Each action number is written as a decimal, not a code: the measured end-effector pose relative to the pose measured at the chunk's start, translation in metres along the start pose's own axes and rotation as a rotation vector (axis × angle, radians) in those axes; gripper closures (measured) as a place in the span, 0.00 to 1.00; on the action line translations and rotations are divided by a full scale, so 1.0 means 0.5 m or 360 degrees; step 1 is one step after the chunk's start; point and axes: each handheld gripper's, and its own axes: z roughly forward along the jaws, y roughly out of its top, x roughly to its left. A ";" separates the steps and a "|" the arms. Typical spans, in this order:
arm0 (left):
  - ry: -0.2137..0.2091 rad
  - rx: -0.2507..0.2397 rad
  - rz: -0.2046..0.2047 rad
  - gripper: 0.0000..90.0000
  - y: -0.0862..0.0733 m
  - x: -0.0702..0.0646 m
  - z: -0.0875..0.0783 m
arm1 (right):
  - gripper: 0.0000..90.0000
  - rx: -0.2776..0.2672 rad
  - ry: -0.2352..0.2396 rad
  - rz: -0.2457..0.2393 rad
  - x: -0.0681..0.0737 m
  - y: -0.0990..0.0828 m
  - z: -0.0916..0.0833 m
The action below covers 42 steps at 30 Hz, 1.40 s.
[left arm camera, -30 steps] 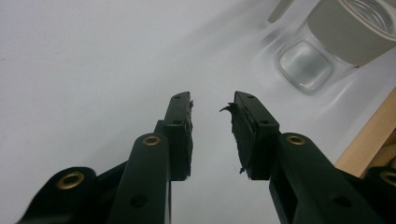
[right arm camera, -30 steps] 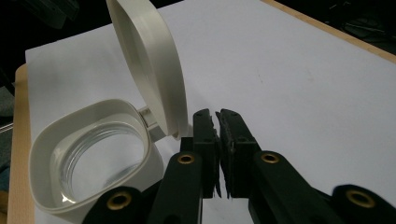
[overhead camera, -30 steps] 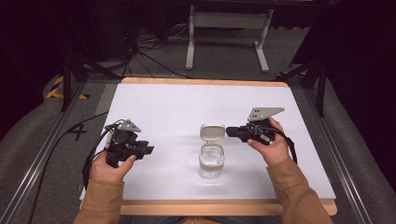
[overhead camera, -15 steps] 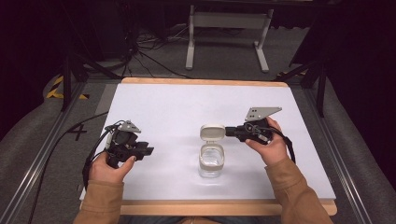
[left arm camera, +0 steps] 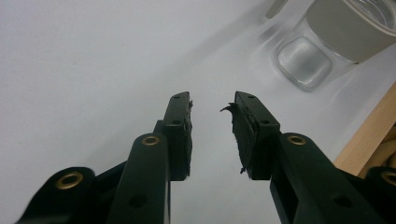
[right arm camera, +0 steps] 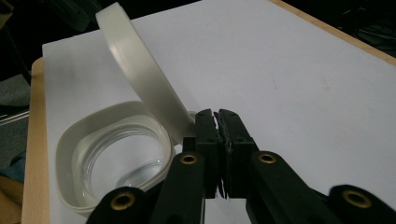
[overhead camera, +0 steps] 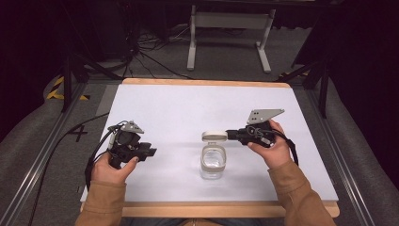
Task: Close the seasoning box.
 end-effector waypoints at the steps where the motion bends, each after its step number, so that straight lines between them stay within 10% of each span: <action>1: -0.0006 0.0002 -0.0003 0.75 0.000 0.000 0.000 | 0.97 0.0001 0.0001 -0.0004 0.001 0.000 0.000; 19: -0.0015 -0.0006 0.0002 0.72 0.010 0.001 0.007 | 0.92 -0.0005 0.0026 0.0010 0.018 0.000 -0.014; 42: 0.0014 -0.0049 -0.0014 0.63 0.017 0.019 0.008 | 0.63 -0.0084 -0.0394 0.0307 -0.044 -0.039 -0.131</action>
